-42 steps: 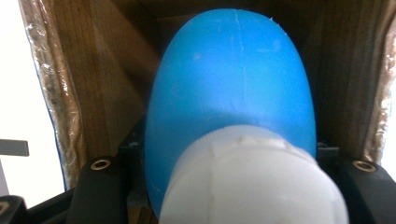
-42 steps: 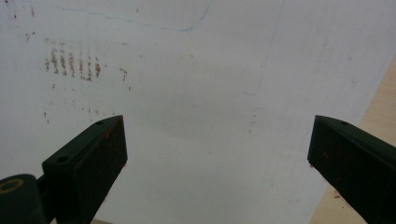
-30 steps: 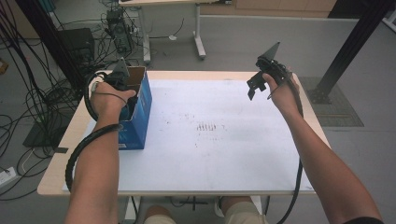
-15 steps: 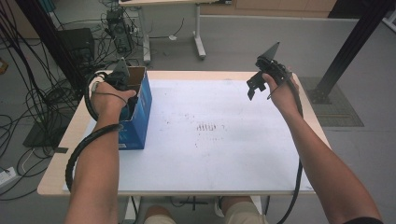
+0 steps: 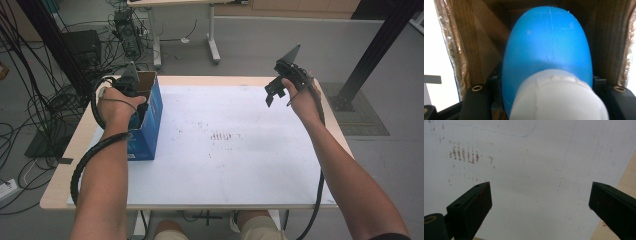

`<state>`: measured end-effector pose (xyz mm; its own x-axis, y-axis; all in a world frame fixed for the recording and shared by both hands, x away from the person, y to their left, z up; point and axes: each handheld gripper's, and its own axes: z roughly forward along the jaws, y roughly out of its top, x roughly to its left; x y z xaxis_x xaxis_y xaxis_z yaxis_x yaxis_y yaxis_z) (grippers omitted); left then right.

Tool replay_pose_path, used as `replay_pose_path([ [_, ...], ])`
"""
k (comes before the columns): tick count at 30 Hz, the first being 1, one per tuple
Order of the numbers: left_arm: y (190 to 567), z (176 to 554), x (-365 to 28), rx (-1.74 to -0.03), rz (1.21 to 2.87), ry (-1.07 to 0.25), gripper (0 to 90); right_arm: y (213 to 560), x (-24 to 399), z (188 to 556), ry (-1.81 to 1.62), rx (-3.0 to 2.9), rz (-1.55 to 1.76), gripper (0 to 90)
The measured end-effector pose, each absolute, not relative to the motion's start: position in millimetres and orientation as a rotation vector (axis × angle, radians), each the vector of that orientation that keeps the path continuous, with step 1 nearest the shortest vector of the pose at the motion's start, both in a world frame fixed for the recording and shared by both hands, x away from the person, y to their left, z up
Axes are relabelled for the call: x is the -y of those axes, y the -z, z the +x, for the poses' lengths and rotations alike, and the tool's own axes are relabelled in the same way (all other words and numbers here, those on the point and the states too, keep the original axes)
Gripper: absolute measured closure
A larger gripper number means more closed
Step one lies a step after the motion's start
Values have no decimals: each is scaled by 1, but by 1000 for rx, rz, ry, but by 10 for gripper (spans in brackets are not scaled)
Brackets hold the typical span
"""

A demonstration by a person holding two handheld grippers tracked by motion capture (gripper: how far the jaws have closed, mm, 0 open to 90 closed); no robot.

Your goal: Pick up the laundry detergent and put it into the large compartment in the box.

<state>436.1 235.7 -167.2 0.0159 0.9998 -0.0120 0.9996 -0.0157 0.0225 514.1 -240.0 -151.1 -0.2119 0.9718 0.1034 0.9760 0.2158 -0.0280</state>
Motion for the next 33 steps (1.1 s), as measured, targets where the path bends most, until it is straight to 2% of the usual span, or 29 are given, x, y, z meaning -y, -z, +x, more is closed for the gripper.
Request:
replay_pose_path([
  [27,166,436,-236,-2175,2230,-17,353,151,240,514,65,2374,-1908,46],
  [33,164,435,-234,-2176,2236,-33,323,151,241,514,60,2370,-1912,46],
])
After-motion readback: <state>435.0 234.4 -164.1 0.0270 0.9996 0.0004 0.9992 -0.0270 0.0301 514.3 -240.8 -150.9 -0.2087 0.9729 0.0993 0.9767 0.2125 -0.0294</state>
